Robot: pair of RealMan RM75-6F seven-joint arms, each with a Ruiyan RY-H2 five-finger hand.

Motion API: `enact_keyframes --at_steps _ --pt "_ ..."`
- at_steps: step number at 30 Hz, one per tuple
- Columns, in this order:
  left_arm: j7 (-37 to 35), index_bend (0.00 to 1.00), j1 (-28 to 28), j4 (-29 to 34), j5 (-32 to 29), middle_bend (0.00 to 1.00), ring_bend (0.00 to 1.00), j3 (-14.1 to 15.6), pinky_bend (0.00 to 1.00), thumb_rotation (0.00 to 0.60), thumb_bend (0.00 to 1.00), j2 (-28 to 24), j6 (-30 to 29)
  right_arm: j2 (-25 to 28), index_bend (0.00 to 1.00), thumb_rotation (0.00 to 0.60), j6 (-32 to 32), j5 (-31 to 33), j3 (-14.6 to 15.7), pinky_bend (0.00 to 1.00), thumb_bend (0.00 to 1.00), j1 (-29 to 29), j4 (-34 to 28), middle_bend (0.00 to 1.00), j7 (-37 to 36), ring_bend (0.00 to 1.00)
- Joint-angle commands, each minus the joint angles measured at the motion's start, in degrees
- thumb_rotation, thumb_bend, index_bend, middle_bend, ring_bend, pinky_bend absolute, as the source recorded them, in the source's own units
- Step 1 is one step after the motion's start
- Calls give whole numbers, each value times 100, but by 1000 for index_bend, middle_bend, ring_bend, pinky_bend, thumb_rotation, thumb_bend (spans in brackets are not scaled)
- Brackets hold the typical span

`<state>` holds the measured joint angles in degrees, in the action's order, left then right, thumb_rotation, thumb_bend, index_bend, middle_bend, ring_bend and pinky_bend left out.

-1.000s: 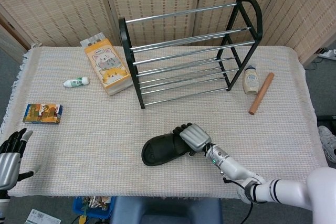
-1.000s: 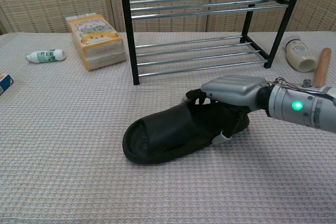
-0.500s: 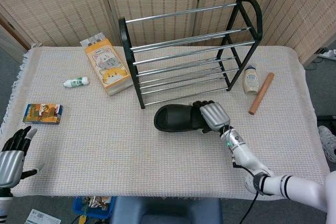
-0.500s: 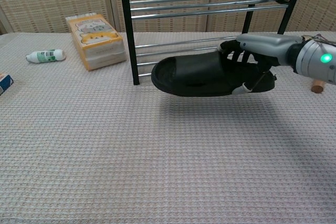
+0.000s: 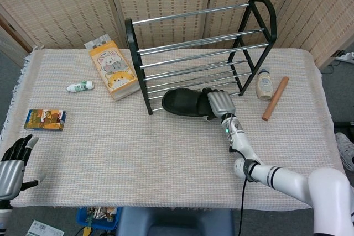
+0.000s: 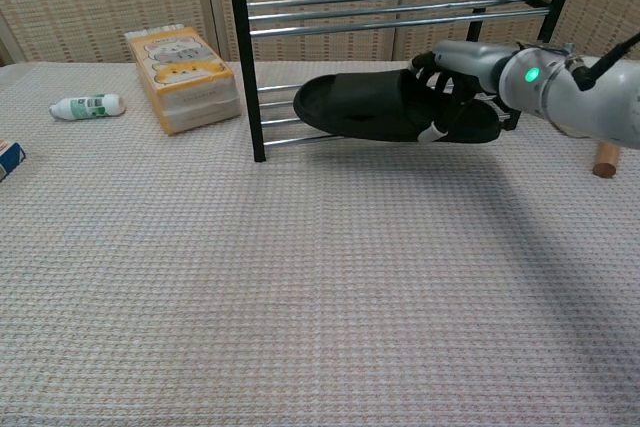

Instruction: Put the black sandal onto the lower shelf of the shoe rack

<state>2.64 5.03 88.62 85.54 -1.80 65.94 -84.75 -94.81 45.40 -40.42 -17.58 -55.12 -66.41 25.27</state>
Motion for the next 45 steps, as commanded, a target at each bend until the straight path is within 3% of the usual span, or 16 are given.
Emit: enact_keyframes --at_steps 1,12,27,30,38,45 --pt "-5 95 -4 1 -6 77 76 0 198 600 187 -3 0 -352 409 600 -124 386 -164 441 485 -337 500 378 260 307" --pt "-42 95 -22 -8 -31 77 75 12 199 600 187 -49 21 -996 409 600 -382 1095 -448 440 472 -901 1678 353 566 307" --pt "-64 94 -34 5 -125 77 75 40 199 600 187 -91 137 -1686 356 600 -875 885 -692 390 419 -1370 3098 299 236 241" --pt "-62 95 -43 18 -161 77 76 39 198 600 187 -111 155 -1809 310 600 -1036 871 -766 362 387 -1445 3408 272 162 215" --pt "-17 95 0 38 -155 77 76 48 198 600 187 -108 240 -1891 44 600 -1233 677 -874 224 194 -1500 3714 122 -67 79" --pt "-66 95 6 41 -121 77 75 81 198 600 187 -137 274 -1653 0 600 -1381 512 -786 140 132 -1324 3476 0 -57 0"
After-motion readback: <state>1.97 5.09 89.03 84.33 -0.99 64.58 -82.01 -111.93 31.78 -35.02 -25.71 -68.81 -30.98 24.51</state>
